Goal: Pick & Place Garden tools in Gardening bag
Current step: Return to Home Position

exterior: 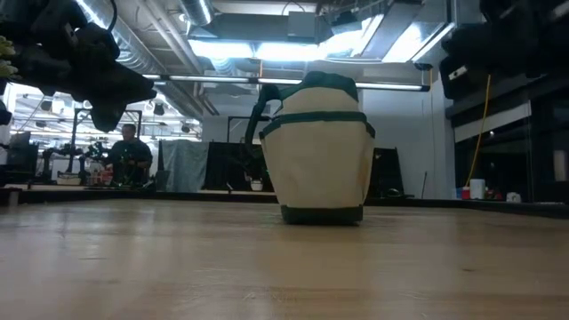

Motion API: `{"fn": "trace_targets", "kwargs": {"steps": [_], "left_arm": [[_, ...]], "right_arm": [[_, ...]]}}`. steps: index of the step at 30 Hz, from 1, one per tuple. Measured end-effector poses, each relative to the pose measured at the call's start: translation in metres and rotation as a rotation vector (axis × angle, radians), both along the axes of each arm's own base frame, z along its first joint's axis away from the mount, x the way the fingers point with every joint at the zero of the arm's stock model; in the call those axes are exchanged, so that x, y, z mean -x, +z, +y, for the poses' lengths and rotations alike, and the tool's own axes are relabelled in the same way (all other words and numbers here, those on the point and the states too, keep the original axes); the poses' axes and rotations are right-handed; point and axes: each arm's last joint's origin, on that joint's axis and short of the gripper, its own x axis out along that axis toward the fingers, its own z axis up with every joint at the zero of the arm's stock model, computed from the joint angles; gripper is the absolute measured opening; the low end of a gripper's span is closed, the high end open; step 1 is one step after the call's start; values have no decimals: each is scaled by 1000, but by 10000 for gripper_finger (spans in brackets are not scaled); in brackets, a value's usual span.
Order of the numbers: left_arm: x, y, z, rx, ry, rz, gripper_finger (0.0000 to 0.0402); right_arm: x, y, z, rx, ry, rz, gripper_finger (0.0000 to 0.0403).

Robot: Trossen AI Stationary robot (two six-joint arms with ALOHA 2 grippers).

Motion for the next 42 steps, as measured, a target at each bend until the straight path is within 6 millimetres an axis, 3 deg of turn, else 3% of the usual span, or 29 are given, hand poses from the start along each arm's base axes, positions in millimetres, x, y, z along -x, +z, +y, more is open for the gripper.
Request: {"fn": "trace_targets", "kwargs": {"steps": [12,27,31,37,42], "left_arm": [[0,0,0,0,0,0,72],[0,0,0,0,-1,1,72],[0,0,0,0,-1,1,72],[0,0,0,0,-1,1,72],[0,0,0,0,-2,1,72]], "right_arm": [[13,-36,-3,74,-4,-18,67],[29,-40,-6,76,-3,57,67],[37,-48,-6,76,45,153,67],[43,-40,-5,49,155,65,67],[44,-36,-6,46,146,21,67]]}}
